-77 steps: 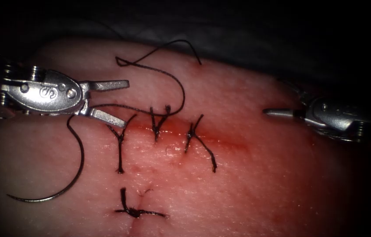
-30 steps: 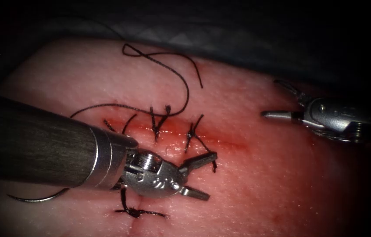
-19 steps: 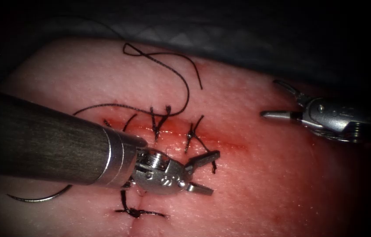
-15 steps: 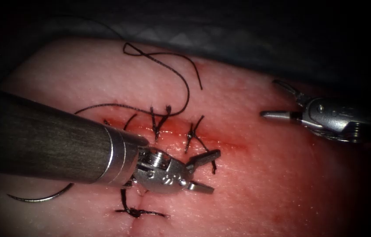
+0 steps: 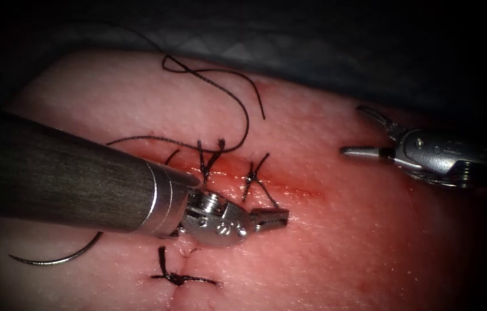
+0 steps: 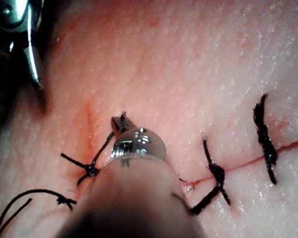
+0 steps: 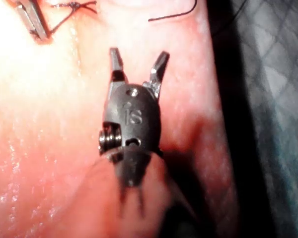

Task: Wound Closure
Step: Grasp remaining suture tail with left driver

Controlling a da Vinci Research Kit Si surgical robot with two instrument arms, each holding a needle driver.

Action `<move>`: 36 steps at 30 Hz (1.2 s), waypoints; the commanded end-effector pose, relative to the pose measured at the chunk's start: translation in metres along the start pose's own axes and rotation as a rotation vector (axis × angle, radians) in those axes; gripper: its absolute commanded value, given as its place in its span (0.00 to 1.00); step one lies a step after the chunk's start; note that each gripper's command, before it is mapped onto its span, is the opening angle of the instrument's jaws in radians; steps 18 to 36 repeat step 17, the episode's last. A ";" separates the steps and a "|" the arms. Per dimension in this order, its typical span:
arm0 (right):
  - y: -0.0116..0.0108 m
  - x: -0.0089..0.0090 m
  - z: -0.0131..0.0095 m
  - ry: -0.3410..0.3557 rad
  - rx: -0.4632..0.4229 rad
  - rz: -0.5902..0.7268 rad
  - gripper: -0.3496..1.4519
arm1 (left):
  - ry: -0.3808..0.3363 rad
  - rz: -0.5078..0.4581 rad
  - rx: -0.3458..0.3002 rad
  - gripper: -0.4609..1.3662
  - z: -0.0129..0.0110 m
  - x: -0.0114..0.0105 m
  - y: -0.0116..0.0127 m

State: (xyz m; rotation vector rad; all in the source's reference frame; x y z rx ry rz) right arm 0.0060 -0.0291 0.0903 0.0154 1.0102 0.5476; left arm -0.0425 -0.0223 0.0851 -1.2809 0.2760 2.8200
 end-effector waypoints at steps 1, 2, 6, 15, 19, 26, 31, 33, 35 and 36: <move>0.0000 0.0000 0.0000 0.001 0.002 0.000 0.72 | 0.003 0.016 -0.010 0.06 -0.0001 0.0002 0.0000; 0.0000 0.0000 0.0000 0.001 0.002 0.000 0.72 | 0.008 0.021 -0.014 0.06 -0.0002 0.0003 -0.0001; 0.0000 0.0000 0.0000 0.001 0.002 0.000 0.72 | 0.021 0.038 -0.028 0.06 -0.0003 0.0005 -0.0002; -0.0001 0.0000 -0.0001 0.001 0.002 0.000 0.72 | 0.022 0.038 -0.028 0.06 -0.0003 0.0005 -0.0003; -0.0002 0.0000 -0.0001 0.001 0.003 0.000 0.72 | 0.022 0.037 -0.029 0.06 -0.0003 0.0006 -0.0004; -0.0002 0.0000 -0.0001 0.001 0.003 0.000 0.72 | 0.022 0.037 -0.029 0.06 -0.0003 0.0006 -0.0004; -0.0002 0.0000 -0.0001 0.001 0.003 0.000 0.72 | 0.022 0.037 -0.029 0.06 -0.0003 0.0006 -0.0004; -0.0002 0.0000 -0.0001 0.001 0.003 0.000 0.72 | 0.022 0.037 -0.029 0.06 -0.0003 0.0006 -0.0004; -0.0002 0.0000 -0.0001 0.001 0.003 0.000 0.72 | 0.022 0.037 -0.029 0.06 -0.0003 0.0006 -0.0004; -0.0002 0.0000 -0.0001 0.001 0.003 0.000 0.72 | 0.022 0.037 -0.029 0.06 -0.0003 0.0006 -0.0004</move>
